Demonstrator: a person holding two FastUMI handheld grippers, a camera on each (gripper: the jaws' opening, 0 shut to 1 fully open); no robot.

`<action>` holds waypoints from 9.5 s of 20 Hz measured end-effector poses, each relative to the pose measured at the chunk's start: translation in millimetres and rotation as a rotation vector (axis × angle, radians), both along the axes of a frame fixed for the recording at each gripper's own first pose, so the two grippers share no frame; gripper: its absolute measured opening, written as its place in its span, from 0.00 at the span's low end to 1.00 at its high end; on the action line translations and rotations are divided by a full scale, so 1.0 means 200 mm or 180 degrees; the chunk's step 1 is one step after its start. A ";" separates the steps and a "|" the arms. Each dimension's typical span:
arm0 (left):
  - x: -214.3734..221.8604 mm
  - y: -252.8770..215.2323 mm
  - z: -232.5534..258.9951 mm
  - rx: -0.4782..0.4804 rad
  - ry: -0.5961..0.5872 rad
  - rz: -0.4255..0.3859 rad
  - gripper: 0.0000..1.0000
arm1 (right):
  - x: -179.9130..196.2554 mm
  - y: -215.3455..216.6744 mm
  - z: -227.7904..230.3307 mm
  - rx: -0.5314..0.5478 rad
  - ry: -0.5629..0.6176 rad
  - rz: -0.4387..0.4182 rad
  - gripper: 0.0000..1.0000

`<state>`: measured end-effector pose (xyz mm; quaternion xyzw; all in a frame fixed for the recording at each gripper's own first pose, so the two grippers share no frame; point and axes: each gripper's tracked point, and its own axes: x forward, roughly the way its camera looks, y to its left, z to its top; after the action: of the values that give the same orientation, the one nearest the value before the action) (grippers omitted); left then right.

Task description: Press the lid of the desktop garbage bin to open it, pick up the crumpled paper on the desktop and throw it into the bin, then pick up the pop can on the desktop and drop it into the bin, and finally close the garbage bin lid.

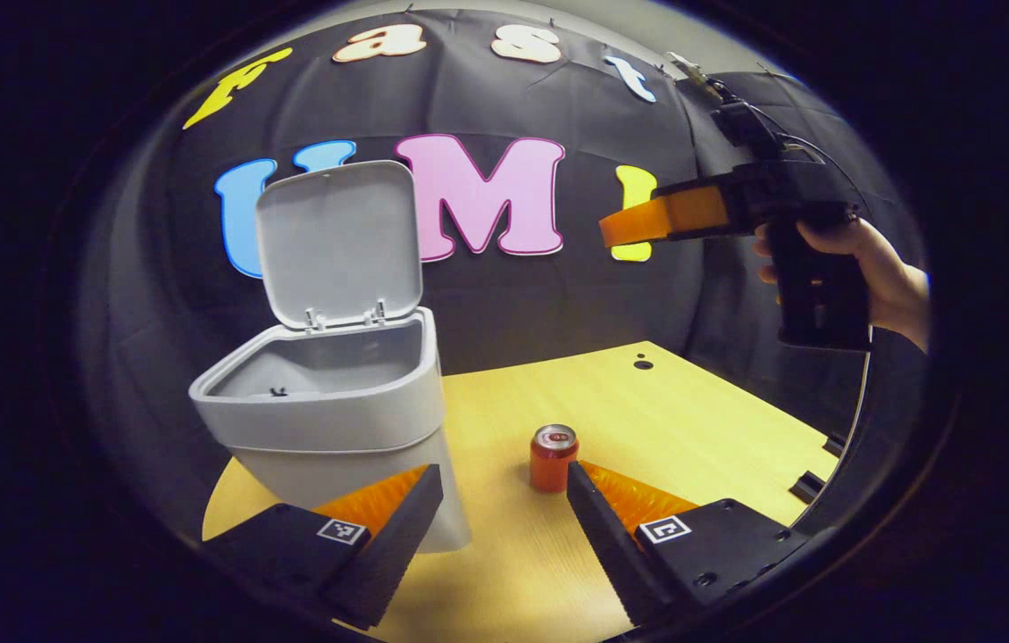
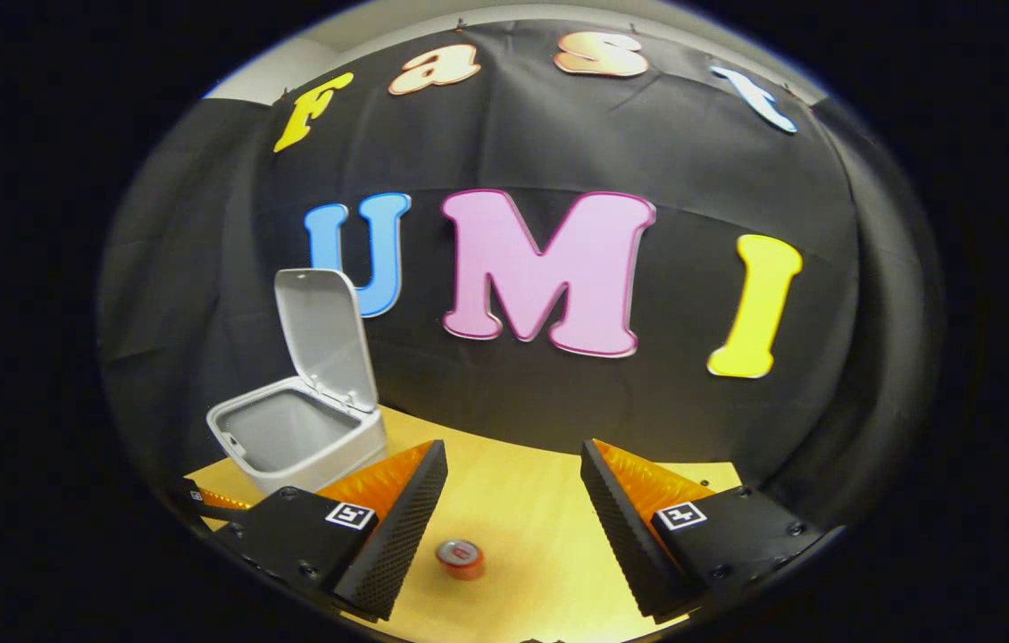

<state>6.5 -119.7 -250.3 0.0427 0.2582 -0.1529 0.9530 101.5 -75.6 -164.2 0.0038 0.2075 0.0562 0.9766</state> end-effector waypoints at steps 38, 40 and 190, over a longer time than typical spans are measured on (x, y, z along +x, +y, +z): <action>0.63 -0.57 -0.73 -0.0195 0.0495 -0.0211 0.89 | -0.69 -0.67 -0.50 -0.0050 0.0635 -0.1152 0.98; 0.65 -0.61 -0.55 -0.0263 0.0301 -0.0291 0.89 | -0.68 -0.68 -0.46 -0.0039 0.0595 -0.1174 0.98; -0.25 0.46 1.16 -0.0040 -0.1888 0.0774 0.94 | -0.76 0.48 0.56 -0.0110 -0.1020 -0.0365 0.97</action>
<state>-43.3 -27.3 -17.6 0.0483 -0.0286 -0.0204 0.9982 -51.3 20.2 -52.6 -0.0102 0.0495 -0.0034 0.9987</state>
